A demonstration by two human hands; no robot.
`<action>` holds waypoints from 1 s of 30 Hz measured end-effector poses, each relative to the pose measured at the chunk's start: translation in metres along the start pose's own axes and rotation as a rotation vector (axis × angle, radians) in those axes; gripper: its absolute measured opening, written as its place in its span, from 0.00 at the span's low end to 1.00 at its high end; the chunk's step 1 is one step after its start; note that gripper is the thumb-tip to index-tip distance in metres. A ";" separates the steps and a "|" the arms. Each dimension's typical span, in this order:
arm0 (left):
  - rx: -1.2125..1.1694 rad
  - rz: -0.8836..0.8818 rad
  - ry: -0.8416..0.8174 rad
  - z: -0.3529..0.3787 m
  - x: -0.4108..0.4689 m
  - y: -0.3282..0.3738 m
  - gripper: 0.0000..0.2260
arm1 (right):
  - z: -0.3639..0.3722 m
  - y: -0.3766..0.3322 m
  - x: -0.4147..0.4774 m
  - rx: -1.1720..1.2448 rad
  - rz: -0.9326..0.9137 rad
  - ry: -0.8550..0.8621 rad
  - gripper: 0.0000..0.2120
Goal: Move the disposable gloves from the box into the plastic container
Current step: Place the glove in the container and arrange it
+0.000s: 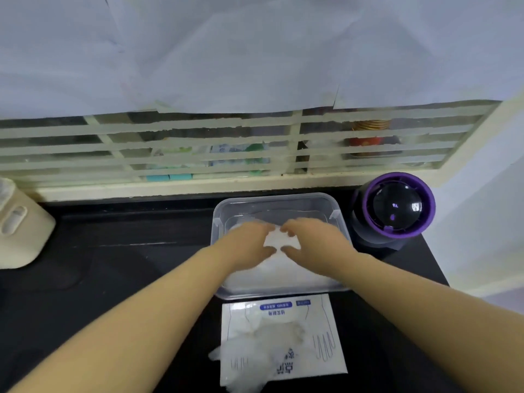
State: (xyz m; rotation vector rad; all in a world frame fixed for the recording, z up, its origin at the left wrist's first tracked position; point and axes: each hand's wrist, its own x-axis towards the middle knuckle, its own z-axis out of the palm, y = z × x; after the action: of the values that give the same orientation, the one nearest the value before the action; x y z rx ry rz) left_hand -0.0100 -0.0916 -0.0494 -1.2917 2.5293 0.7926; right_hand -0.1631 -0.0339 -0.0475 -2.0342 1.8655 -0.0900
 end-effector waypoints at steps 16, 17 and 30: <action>0.261 -0.024 -0.076 0.090 -0.118 -0.002 0.25 | 0.068 -0.008 -0.092 0.020 -0.145 -0.170 0.14; 0.268 -0.038 -0.037 0.092 -0.116 -0.003 0.20 | 0.069 -0.008 -0.090 0.072 -0.132 -0.153 0.10; -0.521 -0.037 0.139 0.011 -0.150 0.012 0.06 | -0.016 -0.018 -0.118 0.916 0.124 -0.064 0.09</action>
State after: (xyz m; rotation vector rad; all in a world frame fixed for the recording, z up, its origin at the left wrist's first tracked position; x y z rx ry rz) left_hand 0.0697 0.0239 0.0060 -1.5796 2.4812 1.4704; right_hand -0.1649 0.0780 -0.0027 -1.2639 1.4845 -0.6934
